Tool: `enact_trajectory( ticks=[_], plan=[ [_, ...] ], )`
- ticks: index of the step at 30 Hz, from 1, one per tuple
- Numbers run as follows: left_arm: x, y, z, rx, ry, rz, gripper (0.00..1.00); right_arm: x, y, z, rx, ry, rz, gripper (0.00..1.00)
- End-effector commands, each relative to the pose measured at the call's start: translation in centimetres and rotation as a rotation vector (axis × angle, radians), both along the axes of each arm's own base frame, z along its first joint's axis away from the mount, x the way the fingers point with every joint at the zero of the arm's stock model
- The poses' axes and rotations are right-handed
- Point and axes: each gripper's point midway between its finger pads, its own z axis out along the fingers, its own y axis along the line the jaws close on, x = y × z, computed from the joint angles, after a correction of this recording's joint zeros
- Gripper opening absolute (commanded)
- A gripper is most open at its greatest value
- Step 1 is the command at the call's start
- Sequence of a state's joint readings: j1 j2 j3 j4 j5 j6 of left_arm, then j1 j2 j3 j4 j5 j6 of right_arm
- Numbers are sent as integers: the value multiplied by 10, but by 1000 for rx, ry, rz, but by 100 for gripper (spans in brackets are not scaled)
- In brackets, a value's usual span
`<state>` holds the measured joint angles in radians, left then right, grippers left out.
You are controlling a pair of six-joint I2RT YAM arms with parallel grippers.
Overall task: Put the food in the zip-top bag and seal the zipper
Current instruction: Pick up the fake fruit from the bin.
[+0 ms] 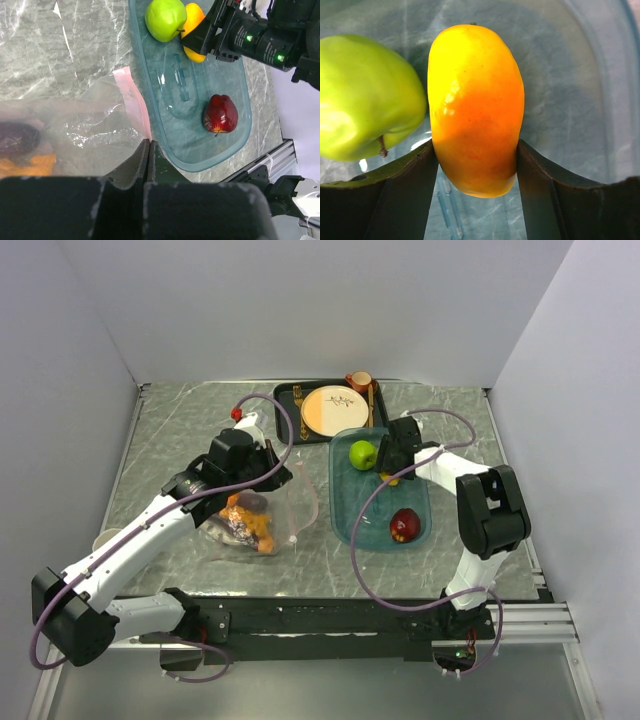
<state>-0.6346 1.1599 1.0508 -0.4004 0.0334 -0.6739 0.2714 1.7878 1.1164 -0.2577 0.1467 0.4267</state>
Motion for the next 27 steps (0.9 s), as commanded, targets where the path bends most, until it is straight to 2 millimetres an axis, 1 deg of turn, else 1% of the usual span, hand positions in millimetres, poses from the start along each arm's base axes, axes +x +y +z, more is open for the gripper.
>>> enact_trajectory(
  ticks=[1, 2, 3, 4, 5, 6, 7, 8, 9, 10, 11, 13, 14, 16, 17, 18, 19, 21, 24, 27],
  plan=[
    [2, -5, 16, -45, -49, -6, 1, -2, 5, 26, 67, -82, 0, 34],
    [2, -5, 16, -43, -46, -7, 1, -5, 5, 38, 77, -109, 1, 34],
    [2, -5, 16, -44, -47, -7, 1, -6, 5, 43, 89, -125, -5, 34],
    [2, -5, 15, -43, -49, -6, 1, -14, 4, 42, 94, -121, -4, 34],
    [2, -6, 16, -46, -50, -8, 1, -16, 6, 56, 110, -158, -2, 34],
    [2, -6, 16, -46, -50, -8, 1, -19, 7, 60, 119, -178, 5, 34],
    [2, -7, 15, -48, -49, -12, 1, -28, 12, 58, 129, -174, 27, 34],
    [2, -7, 13, -47, -46, -14, 1, -33, 16, 69, 139, -203, 41, 34],
    [3, -9, 14, -49, -47, -17, 1, -38, 20, 72, 142, -210, 58, 34],
    [3, -9, 15, -51, -48, -18, 1, -45, 26, 80, 152, -227, 83, 34],
    [4, -10, 13, -49, -44, -17, 1, -52, 35, 84, 174, -229, 121, 34],
    [5, -10, 13, -43, -45, -17, 1, -62, 45, 90, 207, -239, 169, 34],
    [6, -8, 12, -37, -45, -7, 1, -71, 60, 103, 264, -253, 232, 34],
    [7, -7, 13, -31, -50, -4, 1, -82, 74, 111, 311, -257, 291, 34],
    [7, -7, 13, -29, -50, -3, 1, -89, 83, 121, 334, -270, 332, 34],
    [7, -7, 14, -28, -51, -1, 1, -97, 92, 125, 356, -264, 376, 34],
    [7, -6, 13, -26, -48, -1, 1, -102, 96, 134, 366, -285, 404, 34],
    [6, -5, 14, -26, -50, 2, 1, -118, 115, 143, 406, -285, 515, 34],
    [6, -4, 13, -25, -51, 7, 1, -136, 132, 150, 443, -280, 638, 34],
    [6, -4, 13, -25, -49, 11, 1, -146, 142, 148, 441, -258, 708, 34]
  ],
)
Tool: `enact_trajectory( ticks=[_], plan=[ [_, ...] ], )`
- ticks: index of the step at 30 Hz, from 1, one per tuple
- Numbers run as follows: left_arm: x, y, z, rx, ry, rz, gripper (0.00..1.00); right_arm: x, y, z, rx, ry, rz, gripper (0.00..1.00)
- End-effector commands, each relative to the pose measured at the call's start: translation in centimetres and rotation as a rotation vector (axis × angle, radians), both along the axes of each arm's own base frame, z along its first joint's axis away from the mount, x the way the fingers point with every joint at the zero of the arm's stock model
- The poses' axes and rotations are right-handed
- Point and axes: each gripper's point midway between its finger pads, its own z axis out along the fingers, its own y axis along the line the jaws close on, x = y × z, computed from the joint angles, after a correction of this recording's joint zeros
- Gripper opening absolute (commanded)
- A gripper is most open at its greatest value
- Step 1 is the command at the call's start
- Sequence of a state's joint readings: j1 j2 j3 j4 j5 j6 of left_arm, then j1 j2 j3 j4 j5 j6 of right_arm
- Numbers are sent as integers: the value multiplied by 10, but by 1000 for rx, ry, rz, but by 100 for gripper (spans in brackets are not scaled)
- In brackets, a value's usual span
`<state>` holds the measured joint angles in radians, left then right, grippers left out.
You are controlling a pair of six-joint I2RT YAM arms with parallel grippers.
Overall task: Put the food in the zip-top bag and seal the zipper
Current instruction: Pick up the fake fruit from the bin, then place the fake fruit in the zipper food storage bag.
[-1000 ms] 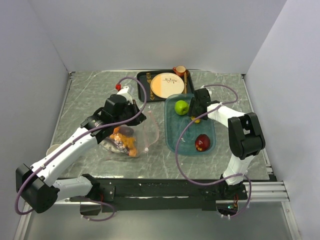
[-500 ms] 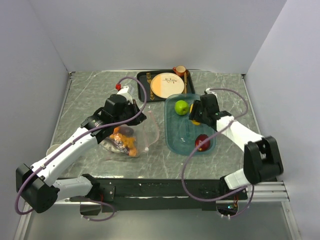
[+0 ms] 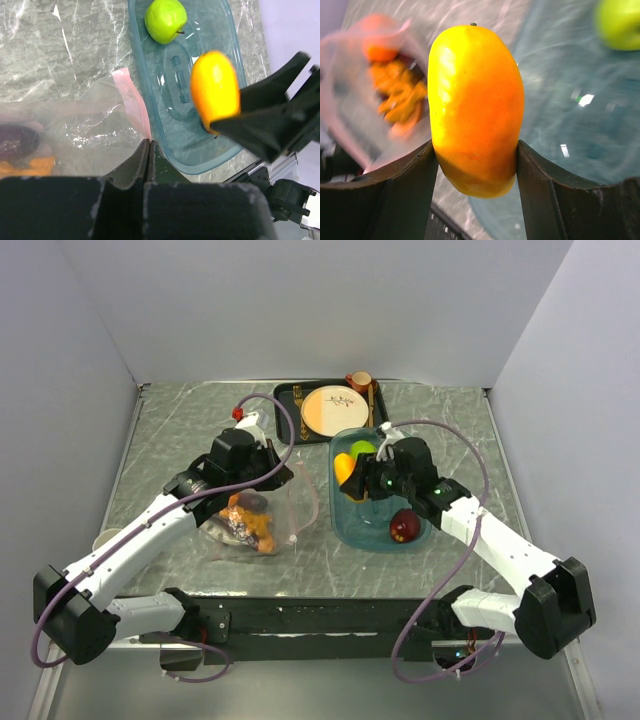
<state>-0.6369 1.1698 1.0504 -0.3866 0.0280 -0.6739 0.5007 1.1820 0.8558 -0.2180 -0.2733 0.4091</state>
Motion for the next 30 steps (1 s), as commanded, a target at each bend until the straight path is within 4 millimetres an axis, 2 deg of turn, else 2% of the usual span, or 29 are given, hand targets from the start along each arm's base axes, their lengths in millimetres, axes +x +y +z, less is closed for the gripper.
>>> enact_trajectory(
  ticks=[1, 8, 14, 19, 30],
  plan=[
    [3, -1, 14, -25, -46, 10, 1, -23, 24, 9, 27, -20, 192, 34],
    [3, 0, 11, -20, -36, 16, 1, -47, 40, 0, 8, 13, 343, 35],
    [4, -4, 9, -26, -30, 7, 1, -57, 59, -2, -9, 13, 435, 35],
    [4, -2, 8, -16, -30, 11, 1, -50, 72, -1, -1, 10, 441, 36],
    [2, -1, 5, -26, -18, 21, 1, -33, 114, 8, 136, 61, 447, 37]
  ],
)
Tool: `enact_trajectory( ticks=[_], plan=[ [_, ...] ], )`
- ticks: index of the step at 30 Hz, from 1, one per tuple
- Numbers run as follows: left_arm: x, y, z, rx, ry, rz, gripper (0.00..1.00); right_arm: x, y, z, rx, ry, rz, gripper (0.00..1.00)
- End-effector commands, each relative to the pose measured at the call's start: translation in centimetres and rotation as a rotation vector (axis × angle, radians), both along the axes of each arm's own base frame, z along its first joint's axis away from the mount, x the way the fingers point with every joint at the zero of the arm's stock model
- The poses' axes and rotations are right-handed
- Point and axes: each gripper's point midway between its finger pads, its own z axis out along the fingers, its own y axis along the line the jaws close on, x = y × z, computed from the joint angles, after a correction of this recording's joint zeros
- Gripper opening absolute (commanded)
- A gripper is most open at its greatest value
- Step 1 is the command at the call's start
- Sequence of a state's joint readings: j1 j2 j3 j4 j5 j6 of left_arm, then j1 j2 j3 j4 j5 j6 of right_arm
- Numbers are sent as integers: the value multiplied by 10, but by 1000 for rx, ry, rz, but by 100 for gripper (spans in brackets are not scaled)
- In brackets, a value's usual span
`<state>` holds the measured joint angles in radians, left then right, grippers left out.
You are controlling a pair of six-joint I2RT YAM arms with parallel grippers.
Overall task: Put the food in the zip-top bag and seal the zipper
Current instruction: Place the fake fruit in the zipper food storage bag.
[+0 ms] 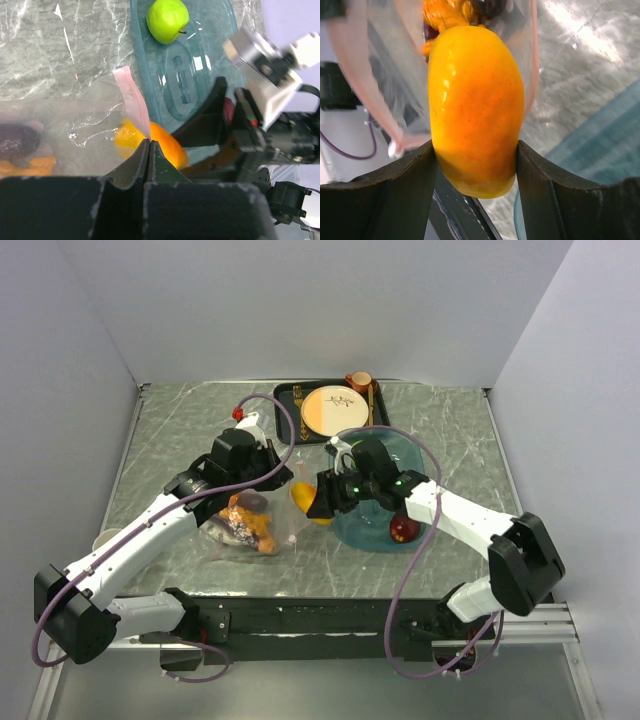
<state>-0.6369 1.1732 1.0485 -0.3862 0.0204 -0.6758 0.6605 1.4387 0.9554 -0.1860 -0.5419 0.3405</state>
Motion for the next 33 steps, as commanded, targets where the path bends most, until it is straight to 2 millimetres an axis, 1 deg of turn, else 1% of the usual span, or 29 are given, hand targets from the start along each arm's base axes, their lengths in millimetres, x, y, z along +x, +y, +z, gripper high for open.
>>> enact_trajectory(
  ticks=[1, 4, 6, 8, 10, 12, 13, 15, 17, 19, 20, 21, 23, 24, 27, 28, 29, 30, 31, 32, 33],
  plan=[
    [1, -1, 8, -34, -23, 14, 1, 15, 32, 36, 119, -48, 30, 37],
    [0, -2, 10, -44, -26, 12, 1, 18, 40, 42, 143, -30, 39, 38],
    [0, -2, 11, -38, -27, 14, 1, 21, 46, 49, 179, -14, 31, 40],
    [0, -1, 14, -39, -34, 15, 1, 23, 52, 50, 199, 11, 27, 42],
    [-1, 0, 17, -41, -38, 18, 1, 28, 57, 42, 186, 36, 27, 44],
    [2, 7, 22, -31, -57, 50, 1, 30, 60, 36, 182, 59, 21, 47],
    [1, 11, 24, -25, -64, 61, 1, 30, 61, 34, 182, 64, 23, 50],
    [1, 16, 31, -24, -88, 80, 1, 30, 61, 30, 182, 76, 21, 52],
    [-1, 19, 33, -27, -95, 87, 1, 30, 60, 27, 179, 85, 15, 53],
    [-2, 21, 37, -37, -107, 96, 1, 29, 61, 26, 180, 95, 14, 58],
    [-2, 21, 37, -40, -109, 97, 1, 31, 64, 31, 201, 74, 19, 60],
    [-2, 22, 39, -43, -112, 99, 1, 32, 65, 34, 208, 69, 18, 66],
    [-3, 21, 40, -45, -111, 95, 1, 34, 66, 40, 220, 55, 20, 66],
    [-2, 21, 40, -43, -112, 97, 1, 33, 66, 41, 219, 53, 26, 73],
    [-1, 21, 38, -37, -109, 97, 1, 36, 64, 43, 202, 34, 19, 83],
    [-1, 21, 38, -38, -108, 99, 1, 37, 63, 44, 200, 25, 15, 84],
    [-1, 21, 38, -38, -108, 99, 1, 39, 60, 40, 176, 23, -10, 84],
    [-1, 21, 38, -38, -108, 99, 1, 41, 57, 43, 170, 8, -22, 87],
    [-1, 21, 39, -40, -110, 98, 1, 43, 54, 44, 155, -16, -24, 88],
    [-1, 21, 39, -40, -111, 99, 1, 44, 48, 42, 121, -11, -43, 89],
    [-1, 22, 38, -37, -109, 99, 1, 52, 40, 46, 93, -45, -99, 89]
  ],
)
